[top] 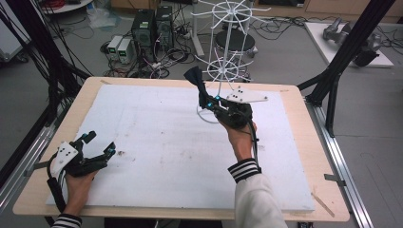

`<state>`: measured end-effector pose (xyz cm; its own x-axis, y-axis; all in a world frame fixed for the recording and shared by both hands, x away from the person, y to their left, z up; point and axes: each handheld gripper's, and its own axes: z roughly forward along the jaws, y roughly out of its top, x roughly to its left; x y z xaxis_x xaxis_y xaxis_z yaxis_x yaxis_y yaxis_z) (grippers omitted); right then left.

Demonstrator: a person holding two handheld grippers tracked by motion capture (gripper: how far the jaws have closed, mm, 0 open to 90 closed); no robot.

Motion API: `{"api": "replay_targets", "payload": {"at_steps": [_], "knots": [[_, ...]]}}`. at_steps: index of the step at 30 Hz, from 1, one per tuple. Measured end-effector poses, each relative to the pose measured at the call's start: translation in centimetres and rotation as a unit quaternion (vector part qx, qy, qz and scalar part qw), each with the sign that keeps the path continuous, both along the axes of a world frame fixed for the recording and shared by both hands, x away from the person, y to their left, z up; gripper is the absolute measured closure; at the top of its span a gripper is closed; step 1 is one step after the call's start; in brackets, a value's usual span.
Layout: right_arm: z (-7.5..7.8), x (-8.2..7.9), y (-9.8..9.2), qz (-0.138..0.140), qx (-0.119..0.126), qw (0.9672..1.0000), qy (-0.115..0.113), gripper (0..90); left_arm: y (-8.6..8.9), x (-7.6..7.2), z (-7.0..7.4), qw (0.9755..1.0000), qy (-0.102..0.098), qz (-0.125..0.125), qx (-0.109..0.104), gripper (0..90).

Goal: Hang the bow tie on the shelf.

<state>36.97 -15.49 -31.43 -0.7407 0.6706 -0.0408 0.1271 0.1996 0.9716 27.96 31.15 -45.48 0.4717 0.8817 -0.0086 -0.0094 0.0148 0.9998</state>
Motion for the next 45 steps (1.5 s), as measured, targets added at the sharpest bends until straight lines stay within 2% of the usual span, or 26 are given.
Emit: {"api": "replay_targets", "payload": {"at_steps": [7, 21, 42, 45], "knots": [[-0.1, 0.5, -0.6, -0.002, 0.018, 0.9998, 0.005, 84.7, 0.0, 0.0, 0.0, 1.0000, 0.002, 0.000, -0.002, 13.7], [0.3, 1.4, -1.0, -0.005, 0.034, 0.9993, 0.012, 84.7, 0.1, 0.1, 0.0, 1.0000, 0.004, -0.001, -0.004, 13.6], [-0.2, 2.2, -1.9, -0.024, 0.041, 0.9983, 0.033, 84.6, 0.1, 0.1, 0.0, 1.0000, 0.003, -0.001, -0.004, 13.6], [-0.3, 2.3, -1.9, -0.029, 0.033, 0.9984, 0.035, 84.5, 0.1, 0.1, 0.0, 1.0000, 0.004, -0.001, -0.003, 13.6]]}}
